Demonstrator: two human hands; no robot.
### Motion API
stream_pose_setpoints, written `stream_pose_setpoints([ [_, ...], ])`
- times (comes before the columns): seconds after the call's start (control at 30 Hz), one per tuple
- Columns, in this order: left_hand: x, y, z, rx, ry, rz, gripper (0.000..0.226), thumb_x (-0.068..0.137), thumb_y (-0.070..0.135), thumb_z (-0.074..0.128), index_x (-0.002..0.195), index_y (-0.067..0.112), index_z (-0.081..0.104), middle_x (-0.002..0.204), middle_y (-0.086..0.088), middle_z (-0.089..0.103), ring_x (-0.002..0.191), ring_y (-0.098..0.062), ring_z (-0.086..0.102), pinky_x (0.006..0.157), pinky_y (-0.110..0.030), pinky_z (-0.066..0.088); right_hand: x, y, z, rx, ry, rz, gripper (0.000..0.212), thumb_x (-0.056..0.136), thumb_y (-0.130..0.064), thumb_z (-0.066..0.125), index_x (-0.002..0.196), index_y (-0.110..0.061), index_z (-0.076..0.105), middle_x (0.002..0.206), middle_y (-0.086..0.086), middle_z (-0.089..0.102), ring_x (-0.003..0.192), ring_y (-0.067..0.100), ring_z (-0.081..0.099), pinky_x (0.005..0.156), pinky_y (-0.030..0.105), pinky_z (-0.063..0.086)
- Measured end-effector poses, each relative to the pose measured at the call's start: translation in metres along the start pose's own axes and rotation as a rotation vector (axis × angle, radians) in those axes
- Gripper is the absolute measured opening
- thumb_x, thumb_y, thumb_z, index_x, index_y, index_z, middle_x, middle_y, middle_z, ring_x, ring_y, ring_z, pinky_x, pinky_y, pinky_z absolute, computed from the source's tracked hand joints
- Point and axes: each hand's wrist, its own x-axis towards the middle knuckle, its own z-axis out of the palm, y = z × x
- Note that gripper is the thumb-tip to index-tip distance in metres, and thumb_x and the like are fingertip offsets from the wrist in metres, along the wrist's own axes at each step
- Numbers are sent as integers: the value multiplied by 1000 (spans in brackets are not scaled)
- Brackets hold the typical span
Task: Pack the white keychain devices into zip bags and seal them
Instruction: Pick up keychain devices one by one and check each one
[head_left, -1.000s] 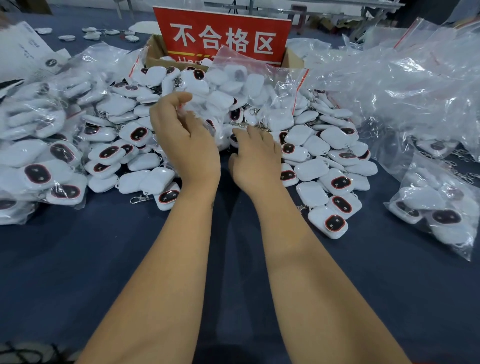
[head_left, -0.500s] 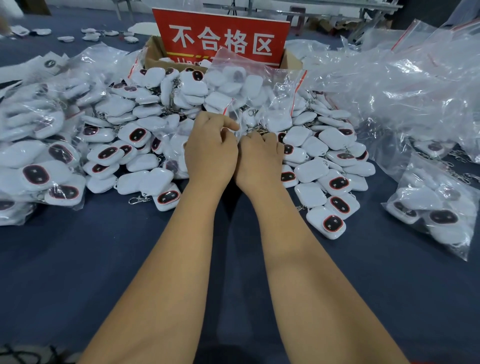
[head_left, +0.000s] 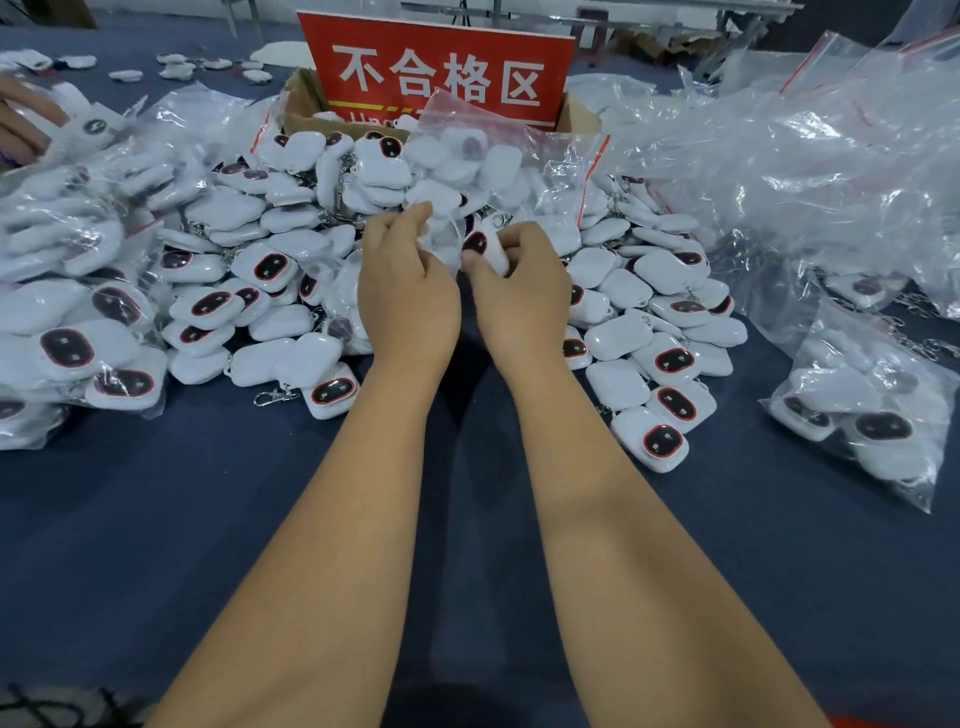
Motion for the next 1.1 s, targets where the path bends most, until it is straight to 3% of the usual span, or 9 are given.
stream_pose_setpoints([
  [0.1,-1,0,1,21,-60,20,45,91,0,38,121,19,66,126,4,54,96,8,41,72,-8,31,5,-1,0,336,25,176,13,89,-17,69,91,-20,57,88,0,68,76,12,67,74,29,56],
  [0.2,-1,-1,2,57,-99,39,37,94,8,43,119,20,67,121,8,53,94,6,44,77,-16,32,8,-1,1,553,-31,294,17,93,-4,62,110,-6,63,97,8,71,75,9,66,67,21,55],
  [0.33,0,-1,2,82,-118,41,33,94,13,47,119,21,67,122,5,53,99,-4,51,81,-21,35,8,-3,1,593,-128,328,35,92,10,50,125,3,61,113,21,69,94,22,64,88,35,54],
  [0.5,0,-1,2,71,-128,29,31,95,17,47,119,19,67,120,7,52,99,-7,53,81,-22,36,7,-3,1,579,-136,328,33,91,10,55,121,-3,62,96,9,71,82,16,66,69,25,56],
  [0.73,0,-2,2,75,-141,28,30,95,20,48,117,20,67,119,6,54,92,-3,47,79,-22,34,6,-2,3,535,-138,306,24,90,3,63,97,-20,62,86,2,70,81,18,66,85,43,56],
  [0.83,-1,-2,2,76,-147,26,29,95,21,48,117,20,67,119,6,53,91,-2,46,79,-22,33,5,-1,2,553,-147,302,23,88,4,65,99,-16,64,85,2,70,78,14,67,76,33,58],
  [0.93,-1,-1,2,62,-143,21,28,96,23,47,116,19,67,119,6,54,91,-2,46,79,-23,34,4,-3,0,594,-178,317,24,87,5,65,105,-11,66,79,3,70,63,8,64,52,19,50],
  [1.1,0,-1,1,70,-141,36,27,97,25,47,114,18,67,116,7,52,89,-2,46,77,-23,32,4,-5,-2,651,-200,330,27,86,8,58,110,-1,67,82,9,68,68,15,63,55,20,51],
])
